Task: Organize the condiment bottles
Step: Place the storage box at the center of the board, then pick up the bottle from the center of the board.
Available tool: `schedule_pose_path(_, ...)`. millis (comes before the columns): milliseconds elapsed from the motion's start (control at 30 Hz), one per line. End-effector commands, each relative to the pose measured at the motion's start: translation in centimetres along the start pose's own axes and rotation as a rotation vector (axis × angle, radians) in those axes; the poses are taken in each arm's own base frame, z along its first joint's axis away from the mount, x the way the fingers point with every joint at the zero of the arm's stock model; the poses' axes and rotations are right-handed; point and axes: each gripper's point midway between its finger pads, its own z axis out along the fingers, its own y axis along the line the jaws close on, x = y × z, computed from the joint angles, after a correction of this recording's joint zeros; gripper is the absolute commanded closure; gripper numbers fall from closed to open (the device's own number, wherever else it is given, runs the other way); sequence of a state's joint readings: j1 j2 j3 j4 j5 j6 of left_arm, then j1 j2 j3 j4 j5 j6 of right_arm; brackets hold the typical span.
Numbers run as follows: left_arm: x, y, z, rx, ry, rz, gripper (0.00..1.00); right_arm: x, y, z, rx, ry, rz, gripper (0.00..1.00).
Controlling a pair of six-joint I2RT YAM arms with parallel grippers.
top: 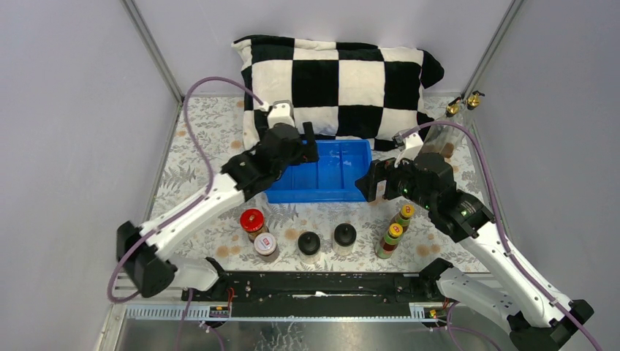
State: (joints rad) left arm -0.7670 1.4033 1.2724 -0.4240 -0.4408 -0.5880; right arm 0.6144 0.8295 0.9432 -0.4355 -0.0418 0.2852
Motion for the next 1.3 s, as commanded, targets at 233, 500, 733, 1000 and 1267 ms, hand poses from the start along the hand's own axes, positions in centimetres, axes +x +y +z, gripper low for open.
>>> schedule_pose_path(233,-2.1,2.3,-8.4,0.158,-0.127,0.074,0.01,-1.5,-1.7,0.0,0.102,-0.085,0.015,0.00)
schedule_pose_path(500,0.6,2.7,-8.4,0.201,-0.077,0.110,0.01,0.9,-2.6,1.6,0.145,0.022,0.017,0.00)
schedule_pose_path(733,2.0,4.2,-8.8,0.180,-0.080,0.076,0.01,1.6,-4.1,1.0,0.214,0.029,0.005,0.00)
schedule_pose_path(1000,2.3,4.8,-8.9,0.165,-0.078,0.086,0.01,1.2,-4.6,-0.2,0.247,0.008,0.009,0.00)
schedule_pose_path(1267,1.9,4.6,-9.2,0.174,-0.087,0.073,0.01,1.5,-5.6,-0.5,0.308,0.004,0.027,0.00)
